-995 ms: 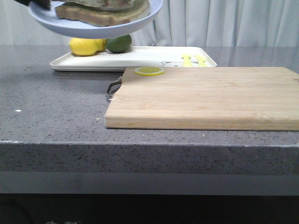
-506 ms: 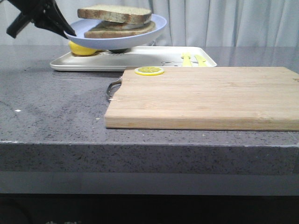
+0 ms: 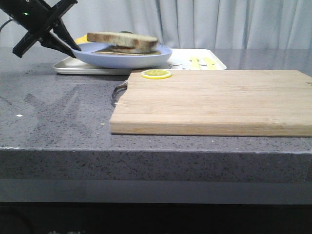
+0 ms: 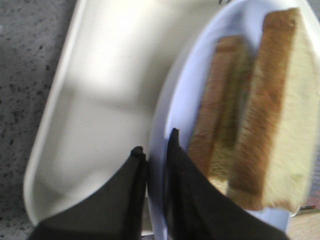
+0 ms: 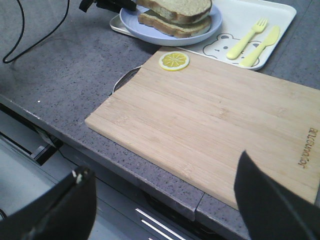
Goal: Place bread and move sandwich to tray
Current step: 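Carry the plate onto the white tray and release it with the left gripper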
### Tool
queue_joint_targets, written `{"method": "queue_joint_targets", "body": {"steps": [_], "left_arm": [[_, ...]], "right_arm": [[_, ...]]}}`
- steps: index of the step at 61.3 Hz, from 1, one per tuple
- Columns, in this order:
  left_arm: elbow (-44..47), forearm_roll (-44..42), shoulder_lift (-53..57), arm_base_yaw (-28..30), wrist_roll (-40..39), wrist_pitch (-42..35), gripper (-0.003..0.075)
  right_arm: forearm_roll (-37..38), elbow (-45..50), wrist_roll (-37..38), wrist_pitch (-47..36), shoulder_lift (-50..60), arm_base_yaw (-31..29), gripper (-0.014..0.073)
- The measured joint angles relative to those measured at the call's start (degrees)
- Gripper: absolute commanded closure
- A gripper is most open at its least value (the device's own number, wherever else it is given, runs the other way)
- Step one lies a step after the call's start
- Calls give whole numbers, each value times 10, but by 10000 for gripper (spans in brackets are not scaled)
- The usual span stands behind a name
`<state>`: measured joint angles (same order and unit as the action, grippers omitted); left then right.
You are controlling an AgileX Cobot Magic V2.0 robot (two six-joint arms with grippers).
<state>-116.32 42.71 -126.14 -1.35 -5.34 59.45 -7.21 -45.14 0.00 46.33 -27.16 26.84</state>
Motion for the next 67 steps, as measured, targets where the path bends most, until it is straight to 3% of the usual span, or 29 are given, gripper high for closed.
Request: {"method": "queue_joint_targets", "body": {"steps": [7,33,56,67], "left_arm": [[-2,5,0,0,-1,0,421],[-3,-15,42,0,36,31,426],[-3,-160,208,0,88,95,426],[49,-189,321,0,108,94,426]], "right_arm": [[0,0,0,0,0,0,13],[0,0,0,0,0,0,13],[0,0,0,0,0,0,13],[0,0,0,0,0,0,13]]}}
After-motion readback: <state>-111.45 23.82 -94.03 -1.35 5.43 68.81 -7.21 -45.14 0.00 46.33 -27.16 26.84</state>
